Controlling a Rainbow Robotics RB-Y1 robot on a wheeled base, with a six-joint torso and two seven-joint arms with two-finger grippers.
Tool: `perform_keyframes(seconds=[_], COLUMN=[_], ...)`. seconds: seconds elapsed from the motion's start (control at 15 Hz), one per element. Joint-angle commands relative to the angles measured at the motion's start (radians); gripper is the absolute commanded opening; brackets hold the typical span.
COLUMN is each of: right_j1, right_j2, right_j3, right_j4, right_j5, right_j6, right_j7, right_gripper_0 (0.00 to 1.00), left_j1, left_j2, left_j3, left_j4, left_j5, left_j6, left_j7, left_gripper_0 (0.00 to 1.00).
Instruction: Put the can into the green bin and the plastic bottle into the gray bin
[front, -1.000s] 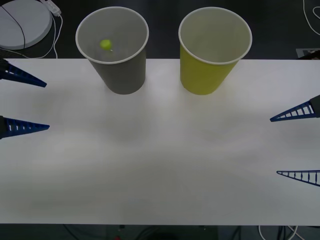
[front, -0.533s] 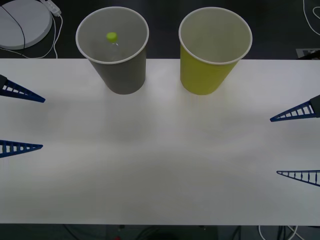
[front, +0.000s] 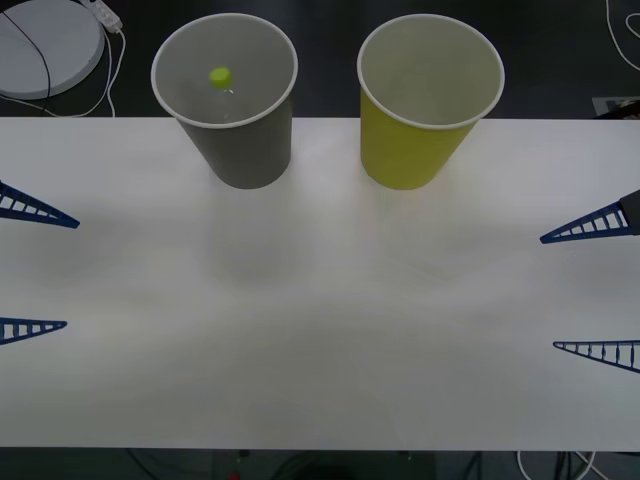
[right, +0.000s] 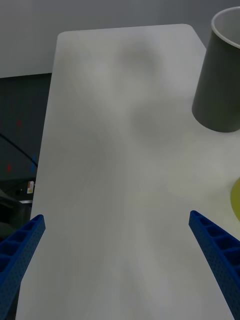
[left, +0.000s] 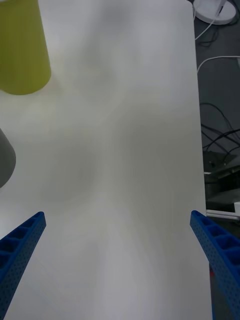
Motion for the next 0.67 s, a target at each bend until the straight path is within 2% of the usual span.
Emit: perform_keyframes(seconds=[0.07,0.27,0.67], right_j1=[0.000,0.000,0.000], right_j2=[0.000,0.000,0.000], right_j3=[0.000,0.000,0.000], right_j4=[0.000,0.000,0.000], right_j5=[0.000,0.000,0.000], right_j6=[0.000,0.000,0.000], right_j7=[0.000,0.000,0.000], right_gripper_0=[1.00,1.00,1.00], left_j1=[0.043,0.076,0.081], left_j2=[0.000,0.000,-0.008], left_j3=[0.028,0.057,0.054], left_j4=[-0.014,-0.034,-0.029], left_j5=[0.008,0.012,0.017], left_j6=[-0.002,-0.002,-0.002], left_j7=[-0.027,-0.036,-0.038], left_gripper_0=[1.00,1.00,1.00])
